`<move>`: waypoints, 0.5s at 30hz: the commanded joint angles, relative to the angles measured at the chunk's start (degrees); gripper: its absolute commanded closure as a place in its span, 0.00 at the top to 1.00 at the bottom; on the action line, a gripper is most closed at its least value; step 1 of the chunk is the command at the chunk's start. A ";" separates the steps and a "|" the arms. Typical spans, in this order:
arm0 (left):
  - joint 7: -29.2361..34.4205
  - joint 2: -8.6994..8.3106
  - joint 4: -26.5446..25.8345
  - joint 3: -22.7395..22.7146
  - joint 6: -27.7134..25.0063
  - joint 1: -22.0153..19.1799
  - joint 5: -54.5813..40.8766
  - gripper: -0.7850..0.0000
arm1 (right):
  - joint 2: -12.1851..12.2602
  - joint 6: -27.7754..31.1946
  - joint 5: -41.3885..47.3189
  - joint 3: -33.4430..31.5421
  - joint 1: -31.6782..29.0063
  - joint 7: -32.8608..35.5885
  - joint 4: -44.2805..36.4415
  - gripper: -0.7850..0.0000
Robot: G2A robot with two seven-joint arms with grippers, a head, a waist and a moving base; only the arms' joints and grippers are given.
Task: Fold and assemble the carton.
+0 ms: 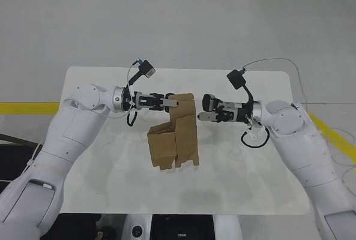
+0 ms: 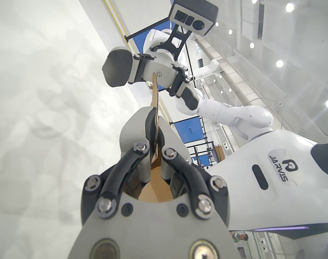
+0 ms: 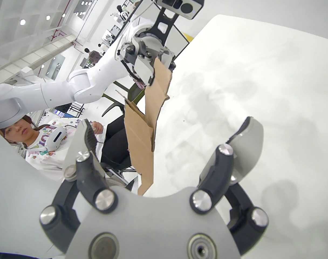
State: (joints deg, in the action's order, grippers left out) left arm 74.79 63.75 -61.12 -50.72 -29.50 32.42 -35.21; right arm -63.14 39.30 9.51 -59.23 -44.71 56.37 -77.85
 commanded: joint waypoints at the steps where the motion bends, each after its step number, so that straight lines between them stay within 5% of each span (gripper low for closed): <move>1: -0.51 0.34 1.06 0.50 -0.50 -0.41 -0.21 0.00 | -0.17 0.19 0.43 0.84 0.12 0.35 -0.16 1.00; 8: -0.86 1.33 2.87 1.98 -0.86 -1.51 -0.61 0.00 | -0.75 1.19 1.80 3.51 0.70 1.70 0.15 1.00; 10: -0.81 1.51 3.04 2.16 -0.81 -1.64 -0.95 0.00 | -0.91 1.50 2.02 4.11 0.91 1.74 0.55 0.77; 11: -0.82 1.58 3.14 2.20 -0.81 -1.70 -1.03 0.00 | -1.00 1.67 2.30 4.43 0.98 1.83 0.69 0.54; 15: -0.79 1.82 3.43 2.23 -0.78 -1.78 -1.83 0.00 | -1.25 2.22 3.22 5.43 1.27 2.47 1.35 0.44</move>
State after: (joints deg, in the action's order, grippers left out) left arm 73.98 65.52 -57.74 -48.49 -30.30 30.68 -36.89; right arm -64.35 41.43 12.53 -53.96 -43.49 58.74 -76.66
